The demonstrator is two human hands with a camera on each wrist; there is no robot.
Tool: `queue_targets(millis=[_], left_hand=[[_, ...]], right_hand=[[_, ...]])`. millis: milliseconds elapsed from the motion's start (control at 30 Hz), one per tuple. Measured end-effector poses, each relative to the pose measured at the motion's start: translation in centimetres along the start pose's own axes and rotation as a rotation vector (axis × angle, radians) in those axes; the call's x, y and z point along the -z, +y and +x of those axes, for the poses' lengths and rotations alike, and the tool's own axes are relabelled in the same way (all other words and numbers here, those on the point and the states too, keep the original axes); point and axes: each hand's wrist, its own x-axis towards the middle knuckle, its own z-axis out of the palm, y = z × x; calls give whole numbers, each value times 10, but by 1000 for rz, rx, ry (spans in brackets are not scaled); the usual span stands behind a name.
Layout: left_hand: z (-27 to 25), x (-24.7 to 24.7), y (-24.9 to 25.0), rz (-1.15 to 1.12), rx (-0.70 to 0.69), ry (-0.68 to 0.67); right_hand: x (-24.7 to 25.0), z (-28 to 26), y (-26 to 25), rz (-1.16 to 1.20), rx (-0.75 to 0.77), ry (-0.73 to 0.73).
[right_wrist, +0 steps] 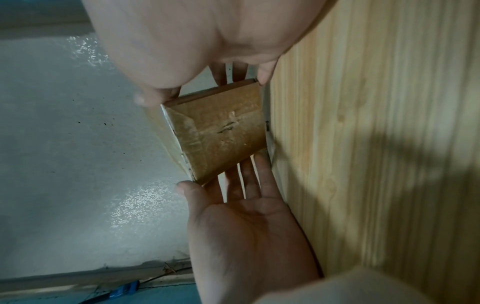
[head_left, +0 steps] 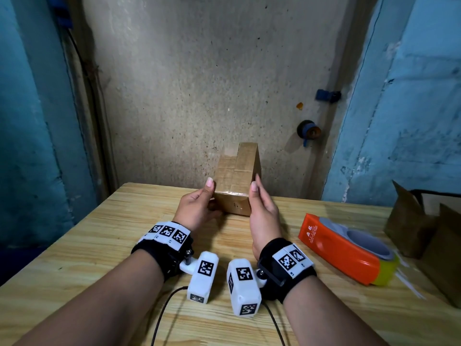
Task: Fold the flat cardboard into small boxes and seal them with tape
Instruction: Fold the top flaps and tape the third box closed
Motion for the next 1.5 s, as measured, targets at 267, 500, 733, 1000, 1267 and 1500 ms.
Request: queue_targets(millis=[267, 500, 733, 1000, 1267, 1500], left_hand=[[1, 11, -2, 36, -93, 176], [-5, 5, 6, -16, -142, 100], [-9, 0, 8, 73, -167, 29], [-17, 2, 18, 280, -185, 46], [-18, 5, 18, 256, -313, 24], [-18, 3, 25, 87, -308, 163]], right_hand=[[-5, 1, 8, -66, -14, 10], [-4, -1, 4, -41, 59, -76], [-1, 1, 0, 46, -15, 60], [-3, -3, -1, 81, -29, 119], [-1, -2, -5, 121, 156, 167], [0, 1, -7, 154, 252, 148]])
